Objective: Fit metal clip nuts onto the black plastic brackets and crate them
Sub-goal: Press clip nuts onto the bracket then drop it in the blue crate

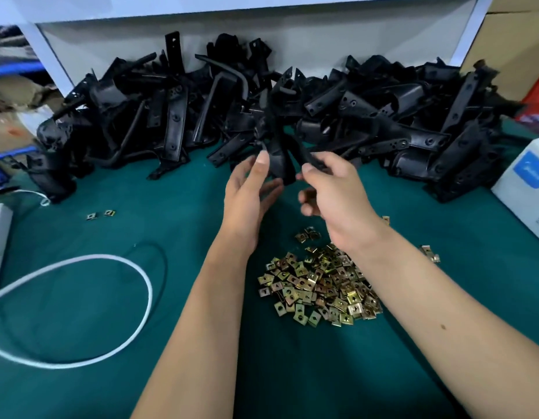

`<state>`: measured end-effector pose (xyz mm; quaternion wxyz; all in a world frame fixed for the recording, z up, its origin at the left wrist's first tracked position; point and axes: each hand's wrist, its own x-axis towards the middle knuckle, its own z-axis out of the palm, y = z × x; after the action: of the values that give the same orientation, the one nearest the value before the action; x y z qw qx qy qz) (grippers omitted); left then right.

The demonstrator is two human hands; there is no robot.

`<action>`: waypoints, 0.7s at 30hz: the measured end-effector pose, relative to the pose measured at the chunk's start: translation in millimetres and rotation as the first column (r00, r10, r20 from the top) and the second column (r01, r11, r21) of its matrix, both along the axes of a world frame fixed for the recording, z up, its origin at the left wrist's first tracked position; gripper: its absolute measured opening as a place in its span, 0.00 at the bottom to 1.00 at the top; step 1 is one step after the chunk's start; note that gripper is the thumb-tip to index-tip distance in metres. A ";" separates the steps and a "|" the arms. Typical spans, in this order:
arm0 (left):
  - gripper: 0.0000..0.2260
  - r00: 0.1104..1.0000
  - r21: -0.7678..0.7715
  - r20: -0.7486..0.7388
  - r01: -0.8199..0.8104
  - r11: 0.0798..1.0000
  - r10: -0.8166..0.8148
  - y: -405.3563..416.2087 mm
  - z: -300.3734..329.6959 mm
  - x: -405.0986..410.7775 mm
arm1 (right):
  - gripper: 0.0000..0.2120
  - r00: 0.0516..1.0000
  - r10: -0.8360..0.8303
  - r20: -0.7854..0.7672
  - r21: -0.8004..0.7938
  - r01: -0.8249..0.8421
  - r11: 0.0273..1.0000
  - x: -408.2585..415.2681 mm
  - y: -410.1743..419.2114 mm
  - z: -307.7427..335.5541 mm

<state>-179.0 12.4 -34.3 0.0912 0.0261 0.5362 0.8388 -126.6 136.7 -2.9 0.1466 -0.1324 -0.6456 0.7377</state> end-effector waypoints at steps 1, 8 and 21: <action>0.30 0.999 0.007 -0.031 0.020 1.000 -0.019 -1.9 2.5 -0.7 | 0.09 0.999 0.045 -0.010 0.009 -0.045 0.999 2.8 -2.1 -1.0; 0.37 0.981 -0.232 -0.168 -0.130 0.964 0.092 -0.3 4.6 5.8 | 0.22 0.955 0.298 -0.009 0.497 -0.254 0.830 22.9 -8.9 -17.9; 0.26 0.979 -0.041 0.009 -0.203 0.978 0.204 1.8 -1.9 4.4 | 0.29 0.992 0.078 0.097 0.280 -0.102 0.955 -25.4 52.5 -11.5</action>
<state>-174.6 14.2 -36.2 0.0089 -0.0363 0.5520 0.8330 -152.0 189.1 -14.5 0.1027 -0.1117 -0.7560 0.6368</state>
